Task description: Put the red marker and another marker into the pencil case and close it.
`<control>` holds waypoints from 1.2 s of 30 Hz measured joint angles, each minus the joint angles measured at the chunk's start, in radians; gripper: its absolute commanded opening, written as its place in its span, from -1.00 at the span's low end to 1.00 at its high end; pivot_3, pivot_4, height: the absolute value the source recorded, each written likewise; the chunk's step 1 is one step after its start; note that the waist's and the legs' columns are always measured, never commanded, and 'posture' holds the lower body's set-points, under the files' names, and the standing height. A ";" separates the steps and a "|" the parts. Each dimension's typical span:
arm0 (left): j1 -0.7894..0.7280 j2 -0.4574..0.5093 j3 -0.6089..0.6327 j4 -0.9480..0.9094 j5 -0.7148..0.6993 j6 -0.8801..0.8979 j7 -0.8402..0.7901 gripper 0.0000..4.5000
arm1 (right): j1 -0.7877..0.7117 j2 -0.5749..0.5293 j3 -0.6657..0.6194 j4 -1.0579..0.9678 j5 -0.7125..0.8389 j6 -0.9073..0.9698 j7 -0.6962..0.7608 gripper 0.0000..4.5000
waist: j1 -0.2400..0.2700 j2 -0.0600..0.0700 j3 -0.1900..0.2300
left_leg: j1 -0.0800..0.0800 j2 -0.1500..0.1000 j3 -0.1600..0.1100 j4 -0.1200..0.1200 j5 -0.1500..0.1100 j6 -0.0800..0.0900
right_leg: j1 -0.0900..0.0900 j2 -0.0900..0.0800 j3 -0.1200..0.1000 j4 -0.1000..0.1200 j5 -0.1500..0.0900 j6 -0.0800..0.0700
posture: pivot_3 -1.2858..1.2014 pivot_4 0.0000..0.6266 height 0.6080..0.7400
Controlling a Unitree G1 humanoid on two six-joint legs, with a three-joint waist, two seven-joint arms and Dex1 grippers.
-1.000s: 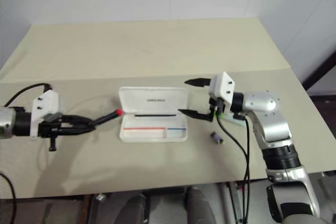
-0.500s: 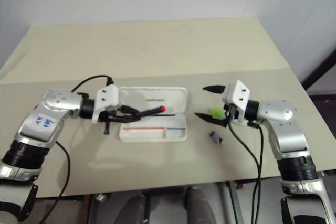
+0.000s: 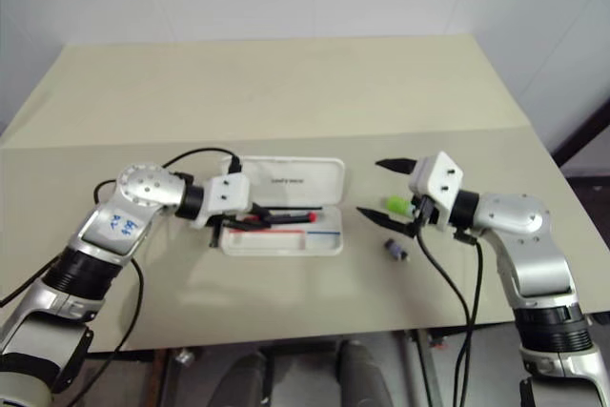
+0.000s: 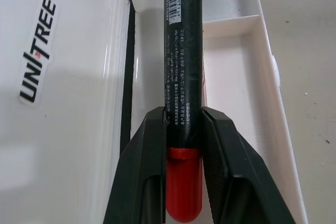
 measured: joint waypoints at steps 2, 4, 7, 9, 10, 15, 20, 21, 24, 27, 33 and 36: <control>-0.001 -0.009 -0.002 0.017 0.019 -0.014 0.009 -0.75 | 0.000 0.000 0.000 -0.007 0.005 0.006 -0.004 1.00 | 0.000 0.000 0.000 | 0.000 0.000 0.000 0.001 0.000 0.000 | 0.000 0.000 0.000 0.000 0.000 0.000 | 0.03 -0.52 1.00; -0.006 -0.016 -0.005 0.029 0.034 -0.028 0.017 -0.75 | 0.000 0.000 0.000 -0.009 0.008 0.008 -0.008 1.00 | 0.000 0.000 0.000 | 0.000 0.000 0.000 0.001 0.000 0.000 | 0.000 0.000 0.000 0.000 0.000 0.000 | 0.03 -0.52 1.00; -0.016 -0.033 -0.005 0.043 0.049 -0.029 0.030 -0.44 | 0.000 0.000 0.000 -0.013 0.010 0.008 -0.010 1.00 | 0.001 0.000 0.000 | 0.000 0.000 0.000 0.002 0.000 0.000 | 0.001 0.000 0.000 0.000 0.000 0.000 | 0.03 -0.52 1.00; -0.016 -0.046 -0.003 0.043 0.047 -0.028 0.028 -0.19 | 0.000 0.000 0.000 -0.013 0.010 0.008 -0.010 1.00 | 0.000 0.000 0.000 | -0.001 0.000 0.000 0.003 0.000 0.001 | 0.001 0.000 0.000 0.000 0.000 0.001 | 0.03 -0.52 1.00; -0.016 -0.059 0.003 0.042 0.038 -0.028 0.028 -0.04 | 0.000 0.000 0.000 -0.013 0.010 0.008 -0.010 1.00 | 0.001 0.000 0.000 | -0.001 0.000 0.000 0.003 0.000 0.001 | 0.001 0.000 0.000 0.000 0.000 0.001 | 0.03 -0.52 1.00; -0.016 -0.094 0.028 -0.024 -0.028 -0.002 0.012 -0.04 | 0.000 0.000 0.000 -0.013 0.014 0.008 -0.010 1.00 | -0.001 0.000 0.000 | -0.001 0.000 0.000 0.003 0.000 0.001 | 0.001 0.000 0.000 0.000 0.001 0.001 | 0.03 -0.52 1.00; 0.002 -0.076 0.037 -0.076 -0.060 0.022 -0.020 -0.04 | -0.007 0.001 0.002 -0.009 0.014 0.008 -0.010 1.00 | -0.002 0.000 0.000 | 0.000 0.000 0.000 0.003 0.000 0.001 | 0.001 0.000 0.000 0.000 0.000 0.001 | 0.03 -0.52 1.00; 0.007 -0.074 0.040 -0.086 -0.067 0.035 -0.025 -0.04 | -0.010 0.001 0.003 -0.006 0.014 0.008 -0.010 1.00 | -0.001 0.000 0.000 | 0.000 0.000 0.000 0.003 0.000 0.001 | 0.001 0.000 0.000 0.000 0.000 0.001 | 0.03 -0.52 1.00; 0.041 -0.052 0.076 -0.146 -0.123 0.063 -0.047 0.35 | -0.035 -0.001 0.010 0.024 0.004 0.033 -0.013 1.00 | -0.003 0.000 0.000 | 0.000 0.000 0.000 0.004 -0.001 0.001 | 0.001 0.000 0.001 0.000 0.001 0.001 | 0.03 -0.52 1.00; 0.081 -0.035 0.137 -0.195 -0.189 0.065 -0.063 0.79 | -0.053 -0.040 0.022 0.093 -0.044 0.078 -0.021 1.00 | 0.000 0.000 0.000 | 0.000 0.000 0.000 0.004 -0.001 0.001 | 0.001 0.000 0.000 0.000 0.000 0.000 | 0.03 -0.52 1.00; 0.160 0.019 0.294 -0.241 -0.306 0.046 -0.074 0.97 | -0.099 -0.086 0.059 0.228 -0.113 0.167 -0.013 1.00 | -0.001 0.000 0.000 | 0.000 0.000 0.000 0.003 -0.001 0.001 | 0.001 0.000 0.000 0.000 0.000 0.000 | 0.03 -0.52 1.00; 0.197 0.050 0.367 -0.288 -0.379 0.063 -0.080 0.97 | -0.144 -0.100 0.093 0.282 -0.138 0.178 0.020 1.00 | -0.005 0.000 0.000 | 0.000 0.000 0.001 0.003 -0.001 0.001 | 0.001 0.000 0.001 -0.001 0.000 0.000 | 0.03 -0.52 1.00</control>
